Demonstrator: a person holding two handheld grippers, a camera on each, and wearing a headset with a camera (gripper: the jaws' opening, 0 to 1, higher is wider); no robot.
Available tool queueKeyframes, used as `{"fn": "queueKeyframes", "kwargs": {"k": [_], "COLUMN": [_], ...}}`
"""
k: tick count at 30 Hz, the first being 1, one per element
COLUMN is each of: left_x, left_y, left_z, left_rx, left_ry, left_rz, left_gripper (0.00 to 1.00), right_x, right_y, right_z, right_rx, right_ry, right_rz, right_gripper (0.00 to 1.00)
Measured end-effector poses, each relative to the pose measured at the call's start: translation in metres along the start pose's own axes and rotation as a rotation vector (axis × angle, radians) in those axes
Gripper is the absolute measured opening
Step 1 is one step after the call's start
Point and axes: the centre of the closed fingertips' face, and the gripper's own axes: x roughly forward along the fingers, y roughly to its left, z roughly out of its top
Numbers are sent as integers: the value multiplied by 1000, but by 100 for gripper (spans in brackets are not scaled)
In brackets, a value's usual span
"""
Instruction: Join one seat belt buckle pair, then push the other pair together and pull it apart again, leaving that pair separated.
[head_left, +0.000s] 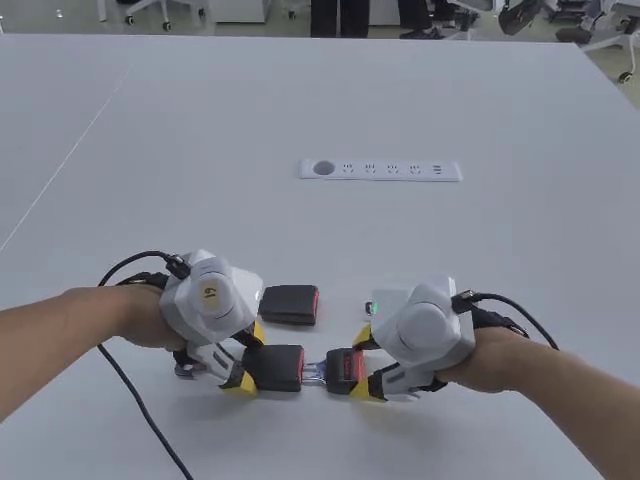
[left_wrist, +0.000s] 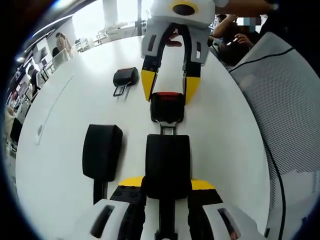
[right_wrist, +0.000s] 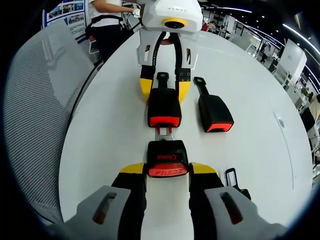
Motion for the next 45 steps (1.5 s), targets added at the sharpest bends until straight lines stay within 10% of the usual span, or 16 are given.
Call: {"fn": "queueKeyframes", "kwargs": {"k": [45], "left_x": [0], "left_y": [-1], "left_z": [1], "left_rx": [-9], "left_ry": [-28], "left_rz": [-5], "left_gripper": [31], "right_x": [7], "right_y": [1], "right_z": [8], "right_rx": [53], "right_ry": [-64], "right_rz": [-55], "right_gripper": [28]}}
